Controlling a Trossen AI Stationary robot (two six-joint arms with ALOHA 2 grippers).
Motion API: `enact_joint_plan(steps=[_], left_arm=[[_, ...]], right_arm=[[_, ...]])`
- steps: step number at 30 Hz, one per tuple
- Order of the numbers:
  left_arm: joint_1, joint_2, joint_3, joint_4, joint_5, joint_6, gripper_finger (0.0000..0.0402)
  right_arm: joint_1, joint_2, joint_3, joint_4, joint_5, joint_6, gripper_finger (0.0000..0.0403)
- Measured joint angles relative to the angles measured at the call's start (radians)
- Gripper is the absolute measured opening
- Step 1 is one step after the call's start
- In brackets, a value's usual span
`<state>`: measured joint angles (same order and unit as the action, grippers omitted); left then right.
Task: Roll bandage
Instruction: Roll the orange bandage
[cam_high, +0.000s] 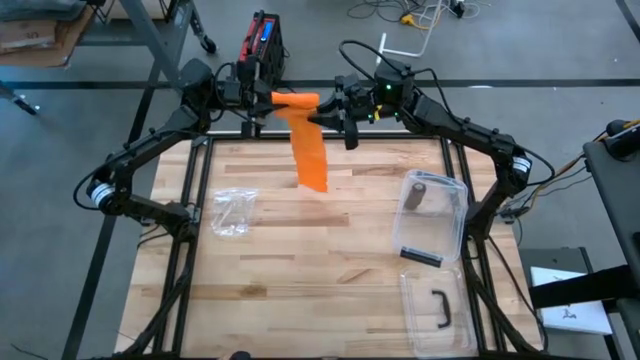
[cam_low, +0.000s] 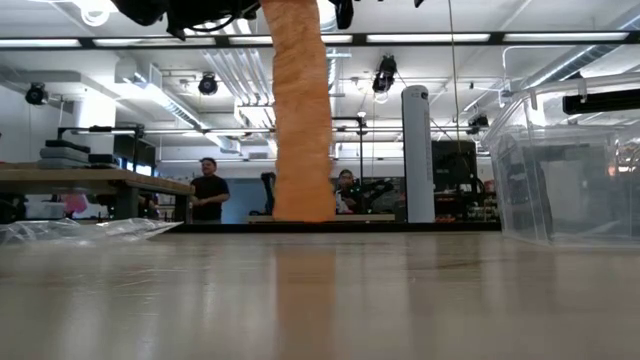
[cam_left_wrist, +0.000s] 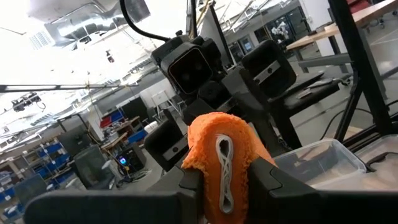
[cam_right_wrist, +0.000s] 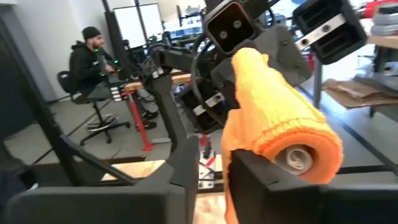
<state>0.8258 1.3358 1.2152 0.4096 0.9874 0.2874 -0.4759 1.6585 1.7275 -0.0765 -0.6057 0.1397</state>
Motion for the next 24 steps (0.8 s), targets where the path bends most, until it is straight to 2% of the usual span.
enact_joint_plan(steps=[10, 15, 20, 24], left_arm=[[-0.001, -0.003, 0.0, 0.024, 0.002, 0.016, 0.0048], [-0.001, -0.006, 0.0, 0.06, 0.006, 0.018, 0.0048], [-0.001, -0.009, 0.0, 0.075, 0.008, 0.019, 0.0048], [-0.001, -0.01, 0.0, 0.08, 0.05, 0.033, 0.0048]], right_arm=[[-0.005, -0.021, 0.002, -0.109, -0.051, 0.045, 0.0195], [-0.006, -0.02, 0.002, -0.207, -0.042, -0.007, 0.0232], [-0.006, -0.02, 0.001, -0.189, -0.016, -0.009, 0.0263], [-0.014, -0.021, 0.001, -0.138, -0.016, -0.008, 0.0284]])
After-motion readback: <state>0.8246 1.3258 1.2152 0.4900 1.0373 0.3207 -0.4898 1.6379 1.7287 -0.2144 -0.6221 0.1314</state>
